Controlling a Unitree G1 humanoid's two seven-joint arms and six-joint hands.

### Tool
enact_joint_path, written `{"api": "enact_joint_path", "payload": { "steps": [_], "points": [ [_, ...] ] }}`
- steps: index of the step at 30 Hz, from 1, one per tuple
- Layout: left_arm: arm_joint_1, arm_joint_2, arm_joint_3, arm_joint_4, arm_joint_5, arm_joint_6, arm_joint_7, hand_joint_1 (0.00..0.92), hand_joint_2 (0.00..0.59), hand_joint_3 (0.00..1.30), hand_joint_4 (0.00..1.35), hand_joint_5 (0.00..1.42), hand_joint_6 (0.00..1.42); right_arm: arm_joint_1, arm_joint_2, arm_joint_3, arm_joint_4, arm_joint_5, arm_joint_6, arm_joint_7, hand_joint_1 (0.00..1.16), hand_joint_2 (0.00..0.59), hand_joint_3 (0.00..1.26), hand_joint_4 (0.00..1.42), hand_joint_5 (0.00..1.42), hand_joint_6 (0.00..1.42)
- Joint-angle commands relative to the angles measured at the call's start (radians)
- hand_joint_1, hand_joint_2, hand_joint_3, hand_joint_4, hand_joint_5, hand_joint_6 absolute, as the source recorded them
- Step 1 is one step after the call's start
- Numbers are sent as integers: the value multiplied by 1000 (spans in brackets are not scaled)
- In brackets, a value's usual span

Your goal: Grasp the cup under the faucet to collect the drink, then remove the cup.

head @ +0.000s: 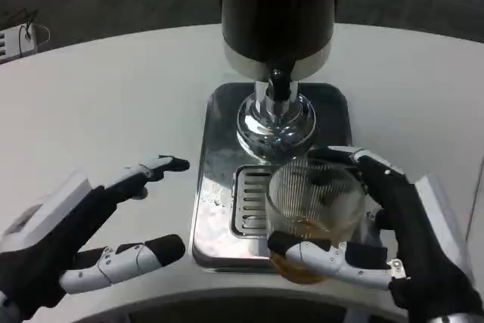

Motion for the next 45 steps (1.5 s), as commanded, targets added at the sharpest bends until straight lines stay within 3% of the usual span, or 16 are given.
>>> {"api": "enact_joint_path", "payload": {
  "steps": [1, 8, 15, 25, 34, 45],
  "points": [
    [24, 5, -16, -51, 31, -8, 7, 0, 71, 188, 78, 118, 230, 89, -27, -37, -123, 31, -6, 50, 955, 221, 1018, 1236, 1413, 1424],
    [80, 4, -5, -158, 88, 35, 11, 0, 71, 148, 4, 57, 199, 157, -55, -90, -237, 79, -3, 124, 955, 221, 1023, 1236, 1413, 1424],
    [156, -11, -1, -289, 147, 103, 10, 0, 71, 120, 0, 20, 146, 181, -83, -116, -329, 128, 3, 192, 955, 221, 1029, 1247, 1424, 1424],
    [280, -45, 9, -467, 248, 156, 6, 0, 71, 68, 0, 0, 83, 193, -155, -199, -415, 230, 15, 308, 956, 222, 1035, 1250, 1424, 1424],
    [329, -72, -8, -539, 329, 179, 2, 0, 69, 5, 0, 0, 34, 203, -186, -247, -446, 278, 10, 343, 955, 221, 1039, 1250, 1424, 1424],
    [321, -63, -30, -559, 357, 191, -20, 0, 69, 0, 0, 0, 0, 214, -203, -317, -454, 316, 7, 350, 952, 228, 1039, 1250, 1424, 1424]
  ]
}}
